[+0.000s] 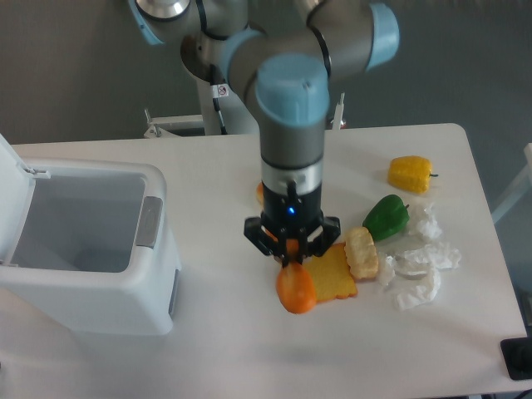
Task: Pick up the long bread
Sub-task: 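Lift the gripped long bread up off the table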
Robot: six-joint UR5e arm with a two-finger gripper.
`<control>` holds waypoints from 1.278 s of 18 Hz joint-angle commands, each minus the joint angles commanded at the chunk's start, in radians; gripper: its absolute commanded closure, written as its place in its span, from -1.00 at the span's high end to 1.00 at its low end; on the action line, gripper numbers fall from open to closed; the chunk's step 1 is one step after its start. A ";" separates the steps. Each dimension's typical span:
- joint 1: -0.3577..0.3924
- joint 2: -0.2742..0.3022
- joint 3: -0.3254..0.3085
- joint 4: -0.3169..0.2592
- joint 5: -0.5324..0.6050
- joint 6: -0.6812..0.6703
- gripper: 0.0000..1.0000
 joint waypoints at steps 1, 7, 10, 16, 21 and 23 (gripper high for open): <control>0.000 0.009 0.002 0.000 -0.009 0.038 -0.52; 0.005 0.023 0.006 0.002 -0.167 0.131 -0.58; 0.018 0.023 -0.008 0.000 -0.230 0.171 -0.59; 0.043 0.049 -0.028 0.000 -0.281 0.172 -0.59; 0.086 0.057 -0.032 0.000 -0.351 0.184 -0.59; 0.115 0.080 -0.058 0.000 -0.386 0.215 -0.59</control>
